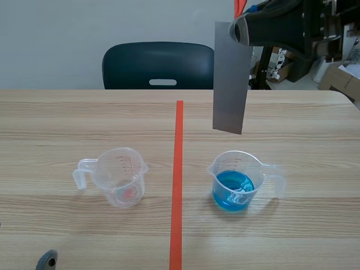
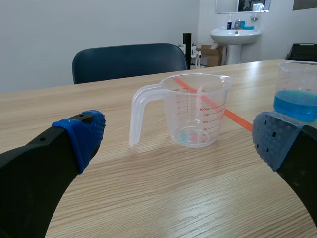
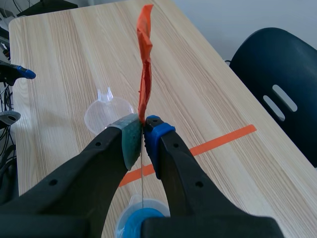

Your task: Do the redox reaction experiment. put the plate into the left beaker

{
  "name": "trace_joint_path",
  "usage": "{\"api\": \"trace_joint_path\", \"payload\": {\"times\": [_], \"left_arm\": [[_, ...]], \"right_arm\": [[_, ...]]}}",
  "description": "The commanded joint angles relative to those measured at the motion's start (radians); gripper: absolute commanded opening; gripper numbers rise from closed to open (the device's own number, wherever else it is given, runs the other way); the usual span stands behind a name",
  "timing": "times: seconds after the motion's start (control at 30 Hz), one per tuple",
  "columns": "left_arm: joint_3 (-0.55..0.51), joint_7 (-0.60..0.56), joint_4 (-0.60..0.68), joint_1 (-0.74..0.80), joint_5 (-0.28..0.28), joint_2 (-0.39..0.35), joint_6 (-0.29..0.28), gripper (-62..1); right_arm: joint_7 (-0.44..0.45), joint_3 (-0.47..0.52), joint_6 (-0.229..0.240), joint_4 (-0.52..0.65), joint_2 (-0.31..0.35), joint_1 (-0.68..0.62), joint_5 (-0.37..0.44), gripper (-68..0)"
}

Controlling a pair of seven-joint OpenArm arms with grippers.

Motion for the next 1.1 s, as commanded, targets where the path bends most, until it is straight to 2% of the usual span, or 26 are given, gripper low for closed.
{"api": "trace_joint_path", "payload": {"times": [0.0, 0.13, 0.33, 0.8, 1.07], "left_arm": [[-0.005, -0.046, 0.005, 0.003, -0.006, -0.009, -0.001, 1.4], [-0.005, -0.046, 0.005, 0.003, -0.006, -0.009, -0.001, 1.4], [-0.005, -0.046, 0.005, 0.003, -0.006, -0.009, -0.001, 1.4], [-0.005, -0.046, 0.005, 0.003, -0.006, -0.009, -0.001, 1.4], [-0.005, -0.046, 0.005, 0.003, -0.006, -0.009, -0.001, 1.4]], "right_arm": [[0.014, 0.011, -0.003, 0.006, -0.024, 0.014, 0.013, -66.9], [0.015, 0.009, -0.003, 0.006, -0.075, 0.014, -0.015, -66.9], [-0.030, 0.002, -0.003, 0.006, -0.205, 0.014, -0.108, -66.9], [-0.062, -0.102, -0.003, 0.005, -0.455, 0.014, -0.299, -66.9], [-0.077, -0.168, -0.004, 0.005, -0.585, 0.014, -0.367, -66.9]]}}
